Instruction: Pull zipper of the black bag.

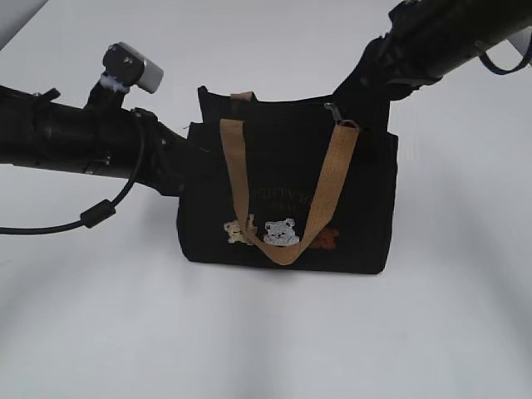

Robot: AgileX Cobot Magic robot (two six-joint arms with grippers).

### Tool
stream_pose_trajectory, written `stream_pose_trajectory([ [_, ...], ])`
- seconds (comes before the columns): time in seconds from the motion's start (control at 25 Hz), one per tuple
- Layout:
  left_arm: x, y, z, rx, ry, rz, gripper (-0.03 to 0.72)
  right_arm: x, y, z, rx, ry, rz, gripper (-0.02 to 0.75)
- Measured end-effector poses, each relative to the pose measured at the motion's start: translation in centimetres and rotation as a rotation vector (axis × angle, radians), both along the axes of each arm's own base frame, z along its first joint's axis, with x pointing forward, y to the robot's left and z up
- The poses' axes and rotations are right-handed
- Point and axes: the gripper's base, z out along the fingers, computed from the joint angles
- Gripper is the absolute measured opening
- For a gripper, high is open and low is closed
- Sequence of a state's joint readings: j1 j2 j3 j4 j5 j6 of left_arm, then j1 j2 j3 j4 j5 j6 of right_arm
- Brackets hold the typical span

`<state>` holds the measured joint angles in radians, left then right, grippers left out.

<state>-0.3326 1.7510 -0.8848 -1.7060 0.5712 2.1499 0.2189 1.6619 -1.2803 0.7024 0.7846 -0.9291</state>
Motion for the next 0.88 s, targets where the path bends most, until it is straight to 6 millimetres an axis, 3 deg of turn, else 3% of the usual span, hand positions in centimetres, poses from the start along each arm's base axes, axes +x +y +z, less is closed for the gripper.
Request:
stream_pose_trajectory([
  [0.16,0.0,0.0,0.0,-0.001,0.013,0.007,0.070,-0.6,1.0,0.0,0.038,0.081,-0.037,0.321],
  [0.2,-0.1,0.1,0.1,0.002,0.020,0.008,0.091,-0.7,0.9,-0.1,0.036,0.108,-0.052,0.370],
  [0.28,-0.4,0.3,0.2,0.014,0.066,0.027,0.208,-1.2,0.3,0.1,0.021,0.155,-0.078,0.430],
  [0.4,-1.2,0.8,0.9,0.029,0.158,0.082,0.402,-2.4,-0.9,1.2,-0.023,0.211,-0.120,0.455],
  [0.48,-1.8,1.2,2.3,0.005,0.226,0.146,0.447,-3.6,-1.6,2.2,-0.061,0.239,-0.163,0.458],
  [0.72,-4.9,3.1,6.9,0.035,0.313,0.299,0.369,-8.3,-3.3,5.2,-0.082,0.314,-0.303,0.456],
  [0.88,-8.3,5.0,11.4,0.011,0.262,0.397,0.351,-12.7,-4.3,4.4,-0.111,0.338,-0.325,0.429],
])
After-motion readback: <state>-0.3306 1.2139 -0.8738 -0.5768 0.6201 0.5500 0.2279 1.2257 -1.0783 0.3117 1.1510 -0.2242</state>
